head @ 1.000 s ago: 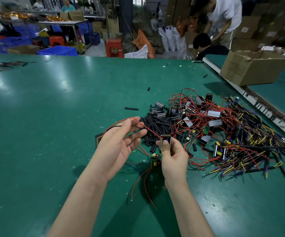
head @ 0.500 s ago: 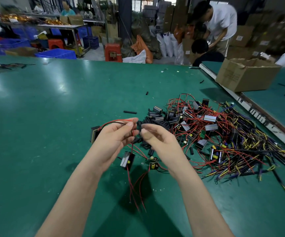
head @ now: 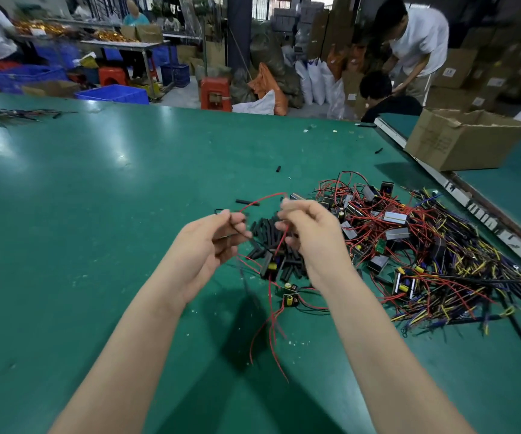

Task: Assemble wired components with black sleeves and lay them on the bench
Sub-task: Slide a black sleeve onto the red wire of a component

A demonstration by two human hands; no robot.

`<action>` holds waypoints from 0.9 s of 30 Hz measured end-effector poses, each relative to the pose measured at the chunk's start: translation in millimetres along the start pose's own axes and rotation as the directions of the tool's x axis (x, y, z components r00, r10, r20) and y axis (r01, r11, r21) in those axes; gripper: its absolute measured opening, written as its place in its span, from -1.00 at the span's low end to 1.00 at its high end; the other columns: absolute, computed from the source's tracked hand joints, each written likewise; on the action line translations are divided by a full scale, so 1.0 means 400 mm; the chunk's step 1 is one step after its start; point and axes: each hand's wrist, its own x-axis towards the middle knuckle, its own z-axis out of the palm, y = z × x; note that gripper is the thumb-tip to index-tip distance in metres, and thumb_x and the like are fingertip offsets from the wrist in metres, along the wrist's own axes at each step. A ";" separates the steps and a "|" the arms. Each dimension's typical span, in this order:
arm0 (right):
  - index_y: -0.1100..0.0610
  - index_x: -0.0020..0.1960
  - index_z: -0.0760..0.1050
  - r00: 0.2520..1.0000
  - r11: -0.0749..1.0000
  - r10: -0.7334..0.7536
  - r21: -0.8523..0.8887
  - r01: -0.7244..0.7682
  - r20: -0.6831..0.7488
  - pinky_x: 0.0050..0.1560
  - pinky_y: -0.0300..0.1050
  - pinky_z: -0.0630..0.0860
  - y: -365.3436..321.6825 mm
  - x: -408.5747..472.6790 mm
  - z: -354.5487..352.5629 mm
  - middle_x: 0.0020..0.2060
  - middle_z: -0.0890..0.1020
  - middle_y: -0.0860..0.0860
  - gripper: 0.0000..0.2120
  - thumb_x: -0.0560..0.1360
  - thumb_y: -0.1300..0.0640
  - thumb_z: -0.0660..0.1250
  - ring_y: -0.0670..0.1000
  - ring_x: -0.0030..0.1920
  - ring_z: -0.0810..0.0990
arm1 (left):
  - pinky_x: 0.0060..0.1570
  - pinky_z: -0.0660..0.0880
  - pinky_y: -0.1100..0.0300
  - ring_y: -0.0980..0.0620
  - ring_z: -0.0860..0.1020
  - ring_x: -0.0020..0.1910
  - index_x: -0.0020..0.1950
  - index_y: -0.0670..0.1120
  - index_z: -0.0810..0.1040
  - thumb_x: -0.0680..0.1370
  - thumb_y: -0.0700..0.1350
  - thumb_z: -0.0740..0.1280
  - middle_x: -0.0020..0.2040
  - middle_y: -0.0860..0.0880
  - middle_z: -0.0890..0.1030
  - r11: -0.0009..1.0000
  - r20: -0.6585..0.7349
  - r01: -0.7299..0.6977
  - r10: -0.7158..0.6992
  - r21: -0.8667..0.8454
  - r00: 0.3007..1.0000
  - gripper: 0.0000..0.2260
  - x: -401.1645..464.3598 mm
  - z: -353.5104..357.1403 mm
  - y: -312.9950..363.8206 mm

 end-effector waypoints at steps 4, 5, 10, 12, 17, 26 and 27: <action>0.09 -0.16 0.50 0.974 0.918 0.217 0.353 -0.183 -0.060 -0.38 -0.29 0.34 -0.034 0.021 -0.038 -0.44 0.61 -0.09 -0.87 0.56 0.19 0.29 -0.14 -0.43 0.53 | -0.52 0.34 0.38 0.21 0.48 -0.47 -0.16 -0.04 0.55 0.61 0.00 0.17 -0.50 0.10 0.42 0.996 -0.048 0.060 -0.063 -0.062 0.997 -0.75 0.004 -0.030 0.012; 0.09 -0.17 0.51 0.971 0.909 0.230 0.372 -0.190 -0.064 -0.37 -0.28 0.33 -0.035 0.021 -0.044 -0.44 0.61 -0.09 -0.87 0.55 0.18 0.29 -0.14 -0.44 0.52 | -0.52 0.34 0.38 0.21 0.47 -0.47 -0.17 -0.04 0.56 0.60 0.01 0.20 -0.51 0.10 0.40 0.996 -0.053 0.049 -0.053 -0.075 0.997 -0.76 0.004 -0.036 0.015; 0.07 -0.17 0.52 0.959 0.867 0.276 0.449 -0.217 -0.070 -0.48 -0.33 0.31 -0.014 0.019 -0.052 -0.43 0.60 -0.09 -0.88 0.55 0.16 0.32 -0.14 -0.50 0.46 | -0.41 0.36 0.35 0.20 0.51 -0.38 -0.19 -0.05 0.68 0.50 -0.07 0.32 -0.41 0.11 0.49 0.988 -0.047 -0.057 0.050 -0.146 0.998 -0.84 -0.005 -0.053 0.023; 0.08 -0.18 0.52 0.958 0.850 0.279 0.483 -0.211 -0.071 -0.51 -0.32 0.29 -0.008 0.021 -0.054 -0.43 0.58 -0.08 -0.87 0.55 0.17 0.31 -0.14 -0.52 0.41 | -0.41 0.39 0.37 0.19 0.51 -0.37 -0.23 -0.03 0.71 0.43 -0.02 0.34 -0.39 0.11 0.48 0.976 -0.016 -0.042 0.040 -0.212 0.999 -0.83 -0.009 -0.057 0.028; 0.08 -0.22 0.47 0.955 0.778 0.286 0.600 -0.186 -0.075 -0.51 -0.33 0.27 0.001 0.020 -0.048 -0.41 0.51 -0.07 -0.80 0.59 0.17 0.24 -0.13 -0.52 0.36 | -0.44 0.39 0.36 0.15 0.51 -0.34 -0.30 -0.04 0.68 0.40 0.01 0.33 -0.38 0.10 0.46 0.929 -0.020 0.000 -0.008 -0.371 1.000 -0.80 -0.018 -0.053 0.021; 0.07 -0.17 0.47 0.981 0.817 0.135 0.576 -0.031 -0.138 -0.30 -0.27 0.36 0.016 -0.002 -0.052 -0.37 0.56 -0.09 -0.84 0.58 0.16 0.24 -0.10 -0.29 0.55 | -0.29 0.40 0.38 0.24 0.54 -0.22 0.05 0.00 0.61 0.42 -0.09 0.33 -0.29 0.15 0.58 0.930 -0.007 -0.259 0.267 -0.261 0.964 -0.78 -0.019 -0.037 -0.019; 0.08 -0.15 0.48 0.986 0.849 0.096 0.529 -0.010 -0.134 -0.30 -0.26 0.36 0.016 -0.007 -0.054 -0.37 0.57 -0.09 -0.86 0.58 0.18 0.25 -0.11 -0.29 0.55 | -0.27 0.41 0.40 0.25 0.53 -0.21 0.02 0.01 0.62 0.43 -0.06 0.33 -0.28 0.16 0.59 0.932 -0.032 -0.317 0.317 -0.174 0.948 -0.80 -0.016 -0.037 -0.026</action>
